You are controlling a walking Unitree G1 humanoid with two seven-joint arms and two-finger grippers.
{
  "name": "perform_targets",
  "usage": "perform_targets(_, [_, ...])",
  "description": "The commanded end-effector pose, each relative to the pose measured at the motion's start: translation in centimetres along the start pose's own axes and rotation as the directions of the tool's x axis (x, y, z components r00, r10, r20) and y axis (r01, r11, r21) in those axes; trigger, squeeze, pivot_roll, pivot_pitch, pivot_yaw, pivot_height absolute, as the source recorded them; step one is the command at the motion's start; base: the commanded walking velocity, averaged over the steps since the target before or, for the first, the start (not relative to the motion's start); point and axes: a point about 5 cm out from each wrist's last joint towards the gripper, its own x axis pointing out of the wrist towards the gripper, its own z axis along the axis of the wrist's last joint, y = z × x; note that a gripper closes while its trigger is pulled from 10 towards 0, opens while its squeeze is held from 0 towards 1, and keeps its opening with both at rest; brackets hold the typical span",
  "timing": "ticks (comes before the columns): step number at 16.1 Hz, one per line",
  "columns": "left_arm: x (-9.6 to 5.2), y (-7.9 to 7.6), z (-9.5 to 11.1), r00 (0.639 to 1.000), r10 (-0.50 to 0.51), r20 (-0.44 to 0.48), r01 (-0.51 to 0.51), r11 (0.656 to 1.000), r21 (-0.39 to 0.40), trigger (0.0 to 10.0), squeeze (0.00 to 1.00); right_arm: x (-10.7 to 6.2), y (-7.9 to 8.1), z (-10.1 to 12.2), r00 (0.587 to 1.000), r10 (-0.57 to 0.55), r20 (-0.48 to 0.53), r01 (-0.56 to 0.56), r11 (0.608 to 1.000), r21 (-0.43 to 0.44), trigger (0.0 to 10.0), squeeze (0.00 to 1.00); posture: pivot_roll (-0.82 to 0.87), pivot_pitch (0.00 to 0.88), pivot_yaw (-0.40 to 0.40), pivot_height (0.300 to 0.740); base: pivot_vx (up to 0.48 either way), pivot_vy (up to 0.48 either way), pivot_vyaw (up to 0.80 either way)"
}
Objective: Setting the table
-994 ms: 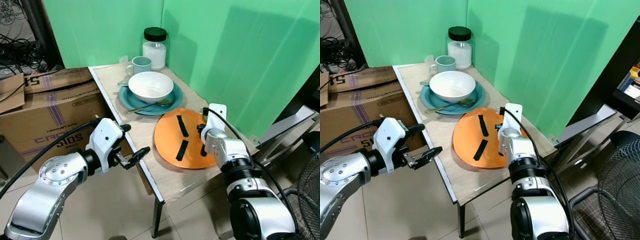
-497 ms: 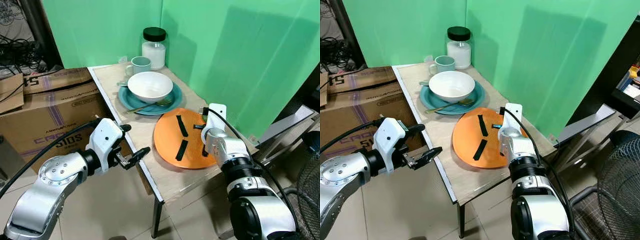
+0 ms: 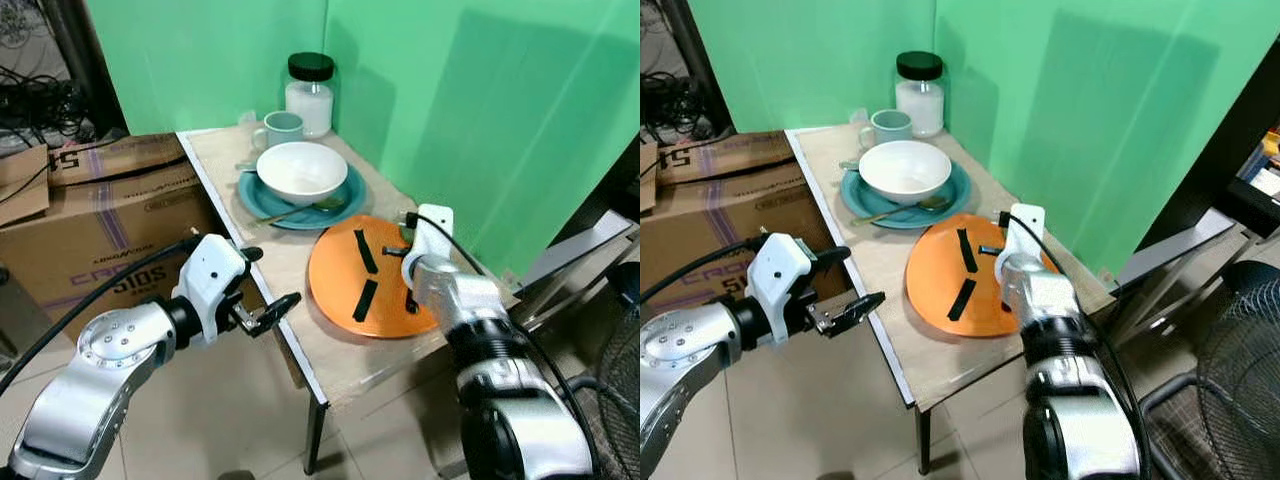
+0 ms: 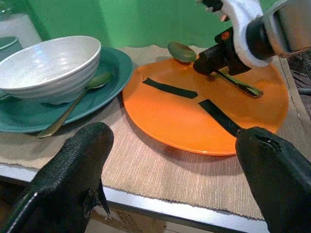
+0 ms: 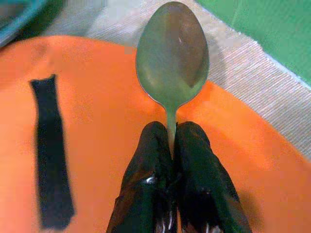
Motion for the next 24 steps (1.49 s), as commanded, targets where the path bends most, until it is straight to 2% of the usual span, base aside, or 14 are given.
perform_targets(1, [0.1, 0.2, 0.4, 1.000, -0.001, 0.015, 0.000, 1.000, 0.012, 10.0, 0.00, -0.5, 0.0, 1.0, 0.999, 0.022, 0.025, -0.022, 1.000, -0.001, 0.0, 0.00, 0.12, 0.000, -0.043, 0.740, 0.000, 0.000, 0.00])
perform_targets(3, [0.3, 0.4, 0.6, 1.000, 0.010, 0.027, -0.010, 1.000, 0.017, 10.0, 0.00, -3.1, -0.3, 3.2, 0.981, 0.108, 0.163, -0.112, 0.993, 0.019, 0.0, 0.00, 0.12, 0.000, -0.040, 0.740, 0.000, 0.000, 0.00])
perform_targets(4, [0.4, 0.5, 0.8, 0.999, 0.021, 0.037, -0.021, 1.000, 0.019, 10.0, 0.00, -4.3, -0.5, 4.4, 0.954, 0.149, 0.261, -0.147, 0.989, -0.027, 1.7, 0.00, 0.11, 0.000, -0.040, 0.740, 0.000, 0.000, 0.00])
perform_targets(5, [0.4, 0.6, 0.9, 0.999, 0.028, 0.043, -0.029, 0.999, 0.019, 10.0, 0.00, -5.2, -0.6, 5.1, 0.930, 0.180, 0.321, -0.167, 0.984, -0.067, 1.7, 0.00, 0.11, 0.000, -0.040, 0.740, 0.000, 0.000, 0.00])
perform_targets(6, [1.0, 0.6, 1.5, 0.992, 0.092, 0.087, -0.093, 0.996, 0.003, 10.0, 0.00, -8.4, -1.5, 6.6, 0.833, 0.246, 0.495, -0.199, 0.969, -0.146, 10.0, 0.00, 0.09, 0.000, -0.032, 0.740, 0.000, 0.000, 0.00])
perform_targets(8, [1.6, 0.5, 2.0, 0.980, 0.157, 0.123, -0.157, 0.988, -0.006, 10.0, 0.00, -10.2, -2.2, 6.5, 0.776, 0.285, 0.562, -0.222, 0.958, -0.179, 10.0, 0.00, 0.08, 0.000, -0.033, 0.740, 0.000, 0.000, 0.00])
perform_targets(9, [1.9, 0.4, 2.7, 0.955, 0.247, 0.165, -0.249, 0.968, -0.011, 10.0, 0.00, -12.5, -2.9, 5.0, 0.722, 0.328, 0.610, -0.265, 0.944, -0.194, 10.0, 0.00, 0.06, 0.000, -0.036, 0.740, 0.000, 0.000, 0.00])
perform_targets(10, [1.9, 0.4, 2.9, 0.946, 0.273, 0.176, -0.276, 0.961, -0.011, 10.0, 0.00, -13.1, -3.1, 4.5, 0.708, 0.332, 0.624, -0.257, 0.943, -0.210, 10.0, 0.00, 0.06, 0.000, -0.036, 0.740, 0.000, 0.000, 0.00])
perform_targets(13, [1.9, 0.5, 2.5, 0.920, 0.351, 0.174, -0.350, 0.936, -0.039, 10.0, 0.00, -13.6, -4.3, 1.9, 0.773, 0.187, 0.606, -0.162, 0.982, -0.097, 10.0, 0.00, 0.04, 0.000, -0.042, 0.740, 0.000, 0.000, -0.50])
perform_targets(15, [2.2, 0.4, 2.5, 0.916, 0.363, 0.172, -0.363, 0.931, -0.031, 10.0, 0.00, -13.5, -4.6, 1.7, 0.775, 0.137, 0.617, -0.099, 0.991, -0.096, 10.0, 0.00, 0.04, 0.000, -0.041, 0.740, 0.000, 0.000, -0.76])
perform_targets(16, [2.3, 0.1, 2.4, 0.918, 0.360, 0.169, -0.361, 0.932, -0.021, 10.0, 0.00, -13.5, -4.8, 1.7, 0.773, 0.111, 0.625, -0.023, 0.989, -0.147, 10.0, 0.00, 0.04, 0.000, -0.041, 0.740, 0.000, 0.000, -0.77])
perform_targets(18, [2.2, 0.3, 2.1, 0.909, 0.383, 0.165, -0.385, 0.923, -0.020, 10.0, 0.00, -13.6, -4.9, 1.8, 0.765, 0.124, 0.632, -0.034, 0.988, -0.153, 10.0, 0.00, 0.05, 0.000, -0.045, 0.740, 0.000, 0.000, -0.77])
perform_targets(21, [1.8, 1.1, 2.2, 0.840, 0.502, 0.206, -0.505, 0.862, -0.045, 10.0, 0.00, -13.7, -5.7, 2.0, 0.770, 0.078, 0.633, 0.000, 0.993, -0.122, 10.0, 0.00, 0.06, 0.000, -0.055, 0.740, 0.000, 0.000, -0.78])
perform_targets(24, [1.7, 1.9, 1.6, 0.827, 0.542, 0.146, -0.544, 0.839, -0.036, 10.0, 0.00, -13.4, -5.5, 2.2, 0.763, 0.027, 0.646, 0.029, 0.997, -0.076, 10.0, 0.00, 0.05, 0.000, -0.045, 0.740, 0.000, 0.000, -0.79])
